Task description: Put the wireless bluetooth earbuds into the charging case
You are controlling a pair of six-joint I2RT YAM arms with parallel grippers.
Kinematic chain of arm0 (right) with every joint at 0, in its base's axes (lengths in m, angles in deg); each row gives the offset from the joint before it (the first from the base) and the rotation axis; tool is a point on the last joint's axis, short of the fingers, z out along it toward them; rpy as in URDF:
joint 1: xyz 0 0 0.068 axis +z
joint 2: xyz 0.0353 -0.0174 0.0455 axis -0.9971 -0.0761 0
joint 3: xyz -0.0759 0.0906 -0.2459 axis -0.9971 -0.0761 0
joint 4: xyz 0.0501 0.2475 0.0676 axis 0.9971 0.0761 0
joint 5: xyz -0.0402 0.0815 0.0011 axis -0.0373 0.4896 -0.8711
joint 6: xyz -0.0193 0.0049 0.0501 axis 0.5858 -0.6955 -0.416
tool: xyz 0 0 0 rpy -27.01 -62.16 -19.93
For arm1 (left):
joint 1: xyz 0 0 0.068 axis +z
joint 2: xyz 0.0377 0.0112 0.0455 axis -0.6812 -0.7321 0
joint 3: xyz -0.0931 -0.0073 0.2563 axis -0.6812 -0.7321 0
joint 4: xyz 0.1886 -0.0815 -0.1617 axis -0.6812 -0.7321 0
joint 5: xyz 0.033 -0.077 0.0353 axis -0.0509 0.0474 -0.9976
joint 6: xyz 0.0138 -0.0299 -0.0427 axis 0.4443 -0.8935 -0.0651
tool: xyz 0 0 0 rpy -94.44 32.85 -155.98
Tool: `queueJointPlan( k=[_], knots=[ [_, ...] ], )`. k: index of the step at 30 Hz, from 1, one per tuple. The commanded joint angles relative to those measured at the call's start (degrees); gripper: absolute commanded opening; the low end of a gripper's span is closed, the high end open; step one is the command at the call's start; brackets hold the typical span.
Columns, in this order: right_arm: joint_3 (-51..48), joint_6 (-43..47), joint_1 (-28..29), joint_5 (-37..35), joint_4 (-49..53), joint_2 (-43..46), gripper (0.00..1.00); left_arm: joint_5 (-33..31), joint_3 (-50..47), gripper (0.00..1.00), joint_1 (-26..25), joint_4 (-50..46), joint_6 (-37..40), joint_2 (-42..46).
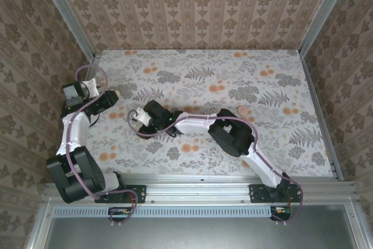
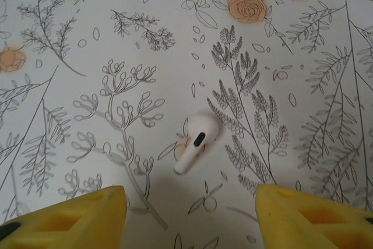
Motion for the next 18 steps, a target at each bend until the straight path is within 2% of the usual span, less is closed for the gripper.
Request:
queueJointPlan(
  k=[1,7,10,13,18],
  knots=[
    [5.31,-0.17,0.15,2.18,2.88,-3.41,0.62,2.16,1.03,0.13,0.92,-0.87,-0.64,-0.55],
    [13.39,-0.04,0.15,3.85,6.79,-8.81,0.62,2.82,2.1,0.14,1.43,-2.26,-0.19,-1.19],
    [16.33,0.56,0.15,4.22,8.69,-10.66,0.59,2.96,2.35,0.14,1.56,-2.44,-0.34,-1.2],
    [17.7,0.78,-0.02,4.95,8.99,-11.86,0.52,3.1,2.69,0.14,1.6,-2.64,-0.35,-1.31],
    [18.52,1.07,-0.37,5.71,9.2,-12.48,0.35,3.26,3.13,0.14,1.74,-3.07,-0.54,-2.04]
  ],
)
